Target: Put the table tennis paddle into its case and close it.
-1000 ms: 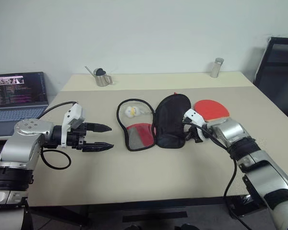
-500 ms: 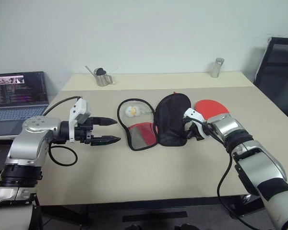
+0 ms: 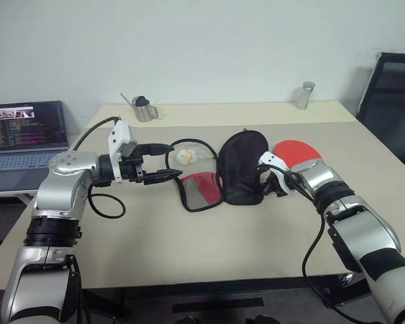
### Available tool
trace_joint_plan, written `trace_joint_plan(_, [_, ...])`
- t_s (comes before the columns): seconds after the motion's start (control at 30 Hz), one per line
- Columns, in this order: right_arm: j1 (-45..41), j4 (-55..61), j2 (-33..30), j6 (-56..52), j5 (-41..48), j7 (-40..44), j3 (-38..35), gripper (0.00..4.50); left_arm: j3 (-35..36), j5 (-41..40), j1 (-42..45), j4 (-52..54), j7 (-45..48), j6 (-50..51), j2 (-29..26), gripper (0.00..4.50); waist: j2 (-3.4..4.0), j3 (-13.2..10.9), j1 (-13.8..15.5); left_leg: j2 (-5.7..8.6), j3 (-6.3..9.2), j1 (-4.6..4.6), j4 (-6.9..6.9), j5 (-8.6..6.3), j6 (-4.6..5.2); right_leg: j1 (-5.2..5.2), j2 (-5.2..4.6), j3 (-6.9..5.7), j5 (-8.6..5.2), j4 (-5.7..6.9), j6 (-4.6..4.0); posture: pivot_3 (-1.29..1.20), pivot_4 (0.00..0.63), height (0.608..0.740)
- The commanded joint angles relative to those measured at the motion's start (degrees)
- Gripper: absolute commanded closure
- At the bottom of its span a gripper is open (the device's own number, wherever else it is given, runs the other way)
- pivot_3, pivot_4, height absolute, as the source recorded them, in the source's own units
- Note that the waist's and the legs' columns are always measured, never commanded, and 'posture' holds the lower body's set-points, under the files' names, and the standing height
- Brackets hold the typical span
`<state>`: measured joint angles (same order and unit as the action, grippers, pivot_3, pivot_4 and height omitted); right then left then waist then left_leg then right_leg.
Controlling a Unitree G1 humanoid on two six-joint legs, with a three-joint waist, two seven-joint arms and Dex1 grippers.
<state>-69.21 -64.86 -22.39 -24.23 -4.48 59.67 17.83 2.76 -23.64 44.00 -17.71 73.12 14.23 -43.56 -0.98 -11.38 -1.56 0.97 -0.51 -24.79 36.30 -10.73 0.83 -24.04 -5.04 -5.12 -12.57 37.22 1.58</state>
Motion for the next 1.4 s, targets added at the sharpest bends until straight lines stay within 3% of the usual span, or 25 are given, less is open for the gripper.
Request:
trace_joint_plan(0.03, [-2.46,-0.55,-0.58,1.03,-0.48,-1.66,-2.37,3.55,1.23,0.38,1.92,0.10,-0.53,-1.72,0.25,0.52,0.00,0.00,0.00,0.00,0.00,0.00,0.00,0.00,0.00,0.00,0.00,0.00,0.00,0.00,0.00,0.00,0.150,0.740])
trace_joint_plan(0.37, [-5.76,-2.12,-1.49,2.35,-0.55,-6.43,-7.75,0.02,1.40,0.60,2.32,-0.02,-2.06,-2.39,1.84,0.52,0.00,-0.01,-0.08,-0.01,-0.03,0.00,-0.01,0.00,0.00,-0.02,0.00,0.03,0.02,0.00,-0.04,0.00,0.150,0.740])
trace_joint_plan(0.57, [-5.81,-0.93,-4.83,6.59,-1.54,-5.81,-8.13,0.02,1.70,0.24,2.58,-0.03,-2.76,-2.05,2.33,0.52,0.00,-0.01,-0.05,0.01,-0.05,0.00,-0.01,0.00,0.00,-0.02,-0.01,0.04,0.03,-0.02,-0.04,0.00,0.150,0.740])
trace_joint_plan(0.8, [-3.39,5.91,-7.61,4.82,2.58,-6.26,-13.43,0.02,1.90,1.04,4.45,-2.50,-4.84,-4.52,4.24,0.52,0.00,-0.01,-0.06,0.00,-0.05,0.00,-0.01,0.00,0.00,-0.02,0.00,0.04,0.03,0.00,-0.04,0.00,0.150,0.740])
trace_joint_plan(1.17, [18.34,40.87,-11.89,-12.18,11.36,-14.29,-24.78,0.02,1.67,0.90,6.94,-4.16,-6.25,-6.77,7.49,0.52,-0.01,-0.01,0.47,0.01,-0.05,-0.02,0.04,0.00,0.00,0.01,-0.03,0.02,0.07,-0.01,-0.01,0.00,0.150,0.740])
trace_joint_plan(1.4, [19.30,34.41,-13.22,-9.99,9.93,-19.83,-25.03,0.02,0.80,2.67,10.34,-9.24,-5.46,-10.16,9.51,0.52,-0.02,-0.01,0.34,-0.06,-0.11,-0.01,0.21,0.00,0.02,0.04,0.02,0.03,0.02,0.01,0.13,0.00,0.150,0.740])
